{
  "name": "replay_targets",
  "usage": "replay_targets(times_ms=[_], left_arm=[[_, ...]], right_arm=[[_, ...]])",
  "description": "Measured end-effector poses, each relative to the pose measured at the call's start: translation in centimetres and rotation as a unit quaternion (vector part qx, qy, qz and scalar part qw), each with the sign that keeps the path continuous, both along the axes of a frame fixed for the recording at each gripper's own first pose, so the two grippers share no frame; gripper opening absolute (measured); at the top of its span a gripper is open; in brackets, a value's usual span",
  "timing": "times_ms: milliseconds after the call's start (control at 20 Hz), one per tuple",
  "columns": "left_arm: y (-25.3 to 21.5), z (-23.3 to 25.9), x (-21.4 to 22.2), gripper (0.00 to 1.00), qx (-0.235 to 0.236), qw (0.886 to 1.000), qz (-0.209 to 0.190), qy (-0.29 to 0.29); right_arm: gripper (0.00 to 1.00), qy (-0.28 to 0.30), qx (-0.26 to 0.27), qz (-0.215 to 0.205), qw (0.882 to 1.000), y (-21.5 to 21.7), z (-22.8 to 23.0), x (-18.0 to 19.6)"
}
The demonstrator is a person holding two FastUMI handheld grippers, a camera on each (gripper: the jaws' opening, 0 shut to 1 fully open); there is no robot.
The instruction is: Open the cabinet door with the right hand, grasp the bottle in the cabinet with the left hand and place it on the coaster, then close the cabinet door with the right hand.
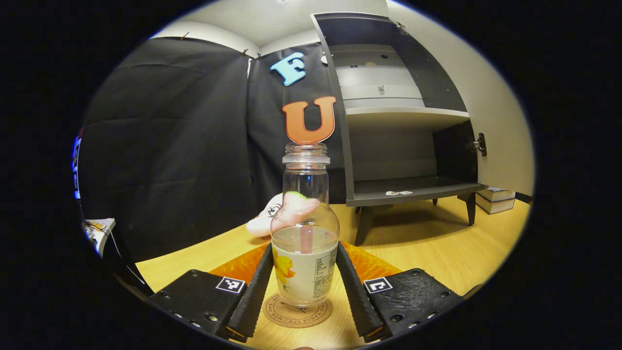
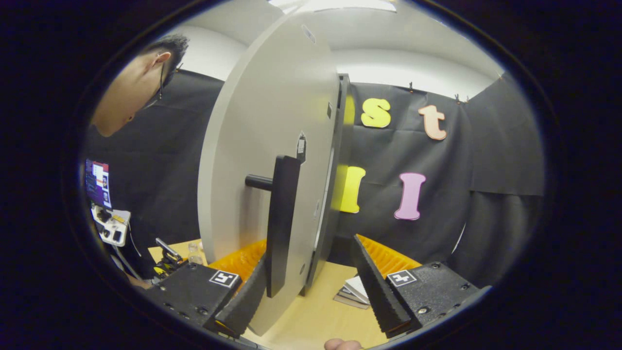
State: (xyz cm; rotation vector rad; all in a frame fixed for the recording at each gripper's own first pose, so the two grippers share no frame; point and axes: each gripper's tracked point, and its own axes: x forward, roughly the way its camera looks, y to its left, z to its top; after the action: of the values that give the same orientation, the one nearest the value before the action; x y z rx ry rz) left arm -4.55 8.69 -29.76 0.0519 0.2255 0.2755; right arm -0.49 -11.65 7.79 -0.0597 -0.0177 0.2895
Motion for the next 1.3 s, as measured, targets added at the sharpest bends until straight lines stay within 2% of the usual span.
replay_targets(times_ms=[150, 450, 600, 650, 700, 750, 800, 850, 900, 1200, 1300], left_arm=[[0.2, -0.3, -1.0, 0.74, 0.008, 1.000, 0.009, 0.007], [1.8, -1.6, -2.3, 0.74, -0.005, 0.999, 0.037, 0.016], [2.1, -1.0, -2.6, 0.73, -0.028, 0.999, 0.037, -0.006], [2.0, -1.1, -2.5, 0.76, -0.032, 0.999, 0.037, -0.007], [2.0, -1.1, -2.4, 0.87, -0.032, 0.999, 0.035, -0.009], [1.8, -1.1, -2.3, 0.80, -0.033, 0.999, 0.034, -0.010], [2.0, -1.1, -2.4, 0.89, -0.033, 0.999, 0.037, -0.011], [1.9, -0.8, -2.3, 0.91, -0.035, 0.999, 0.035, -0.015], [2.0, -0.8, -2.1, 0.97, -0.035, 0.999, 0.036, -0.017], [2.4, 0.0, -2.3, 0.98, -0.046, 0.998, 0.038, -0.015], [1.8, 0.2, -3.0, 0.97, -0.045, 0.999, 0.025, 0.001]], right_arm=[[0.96, -0.005, -0.011, 0.008, 1.000, 0.1, 0.2, 0.1], [0.96, -0.007, -0.011, 0.010, 1.000, 0.1, 0.1, 0.1], [0.96, -0.012, -0.017, 0.009, 1.000, 0.1, 0.2, 0.0], [0.96, -0.013, -0.017, 0.007, 1.000, 0.0, 0.2, 0.0], [0.96, -0.015, -0.015, 0.006, 1.000, 0.0, 0.2, -0.1], [0.96, -0.014, -0.012, 0.005, 1.000, 0.0, 0.1, -0.1], [0.96, -0.014, -0.010, 0.004, 1.000, 0.0, 0.1, -0.1], [0.96, -0.014, -0.009, 0.003, 1.000, 0.0, 0.1, -0.1], [0.96, -0.014, -0.008, 0.001, 1.000, 0.0, 0.2, -0.1], [0.94, -0.012, 0.013, -0.002, 1.000, 0.0, -0.1, 0.1], [0.97, -0.014, 0.024, -0.003, 1.000, 0.1, -0.3, 0.2]])
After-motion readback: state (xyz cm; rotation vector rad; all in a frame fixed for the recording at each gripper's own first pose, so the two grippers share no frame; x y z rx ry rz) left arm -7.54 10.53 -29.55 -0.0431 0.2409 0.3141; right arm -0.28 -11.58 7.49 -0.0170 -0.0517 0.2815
